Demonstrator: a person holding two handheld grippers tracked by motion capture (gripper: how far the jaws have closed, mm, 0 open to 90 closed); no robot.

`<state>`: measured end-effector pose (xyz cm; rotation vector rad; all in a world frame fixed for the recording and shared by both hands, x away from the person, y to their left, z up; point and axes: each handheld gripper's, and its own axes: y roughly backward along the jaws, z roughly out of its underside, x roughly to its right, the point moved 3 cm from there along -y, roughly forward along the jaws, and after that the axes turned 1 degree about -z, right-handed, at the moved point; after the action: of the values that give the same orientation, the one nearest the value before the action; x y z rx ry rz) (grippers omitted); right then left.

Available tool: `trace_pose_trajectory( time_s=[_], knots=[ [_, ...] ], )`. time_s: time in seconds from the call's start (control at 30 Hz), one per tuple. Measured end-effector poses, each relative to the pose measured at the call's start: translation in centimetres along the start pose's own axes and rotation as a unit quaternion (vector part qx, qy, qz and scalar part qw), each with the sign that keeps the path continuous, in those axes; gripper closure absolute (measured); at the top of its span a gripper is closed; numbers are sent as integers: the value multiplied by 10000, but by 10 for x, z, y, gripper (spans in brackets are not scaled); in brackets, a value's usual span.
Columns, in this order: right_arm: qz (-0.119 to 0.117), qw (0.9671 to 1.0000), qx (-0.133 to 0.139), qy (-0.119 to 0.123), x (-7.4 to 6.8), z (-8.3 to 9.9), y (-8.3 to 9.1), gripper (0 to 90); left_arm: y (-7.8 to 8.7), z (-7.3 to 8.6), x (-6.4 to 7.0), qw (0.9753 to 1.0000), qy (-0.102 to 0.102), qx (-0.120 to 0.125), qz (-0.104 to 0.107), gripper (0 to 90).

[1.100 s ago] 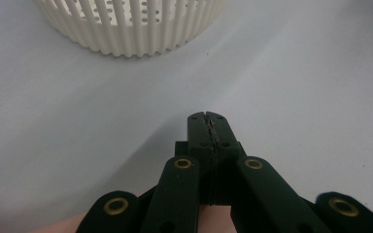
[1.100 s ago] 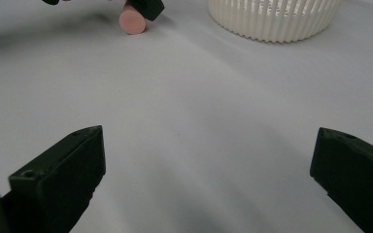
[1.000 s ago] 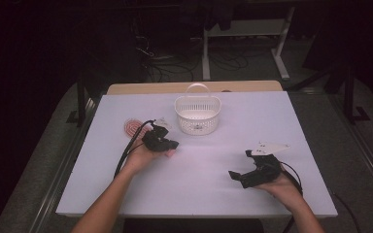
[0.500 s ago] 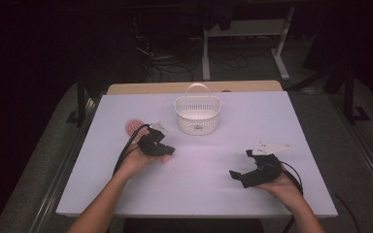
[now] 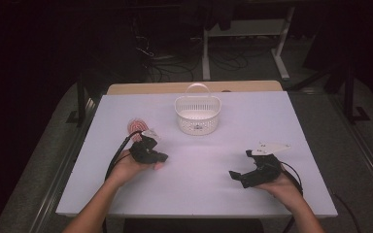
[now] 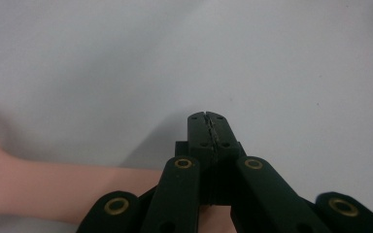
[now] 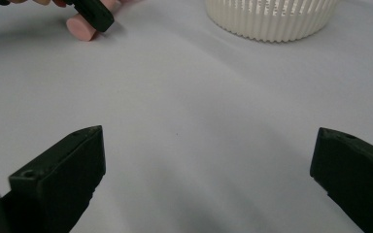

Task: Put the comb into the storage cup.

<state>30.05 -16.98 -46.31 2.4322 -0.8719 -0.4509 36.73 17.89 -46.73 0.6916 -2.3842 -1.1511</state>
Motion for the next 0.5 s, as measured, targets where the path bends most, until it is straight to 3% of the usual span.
trace_pose_trajectory(
  time_s=[0.5],
  knots=[
    [-13,10000,-18,12,-1,0,0,0,21,26,8,9999,-64,-67,-128,900]
  ],
)
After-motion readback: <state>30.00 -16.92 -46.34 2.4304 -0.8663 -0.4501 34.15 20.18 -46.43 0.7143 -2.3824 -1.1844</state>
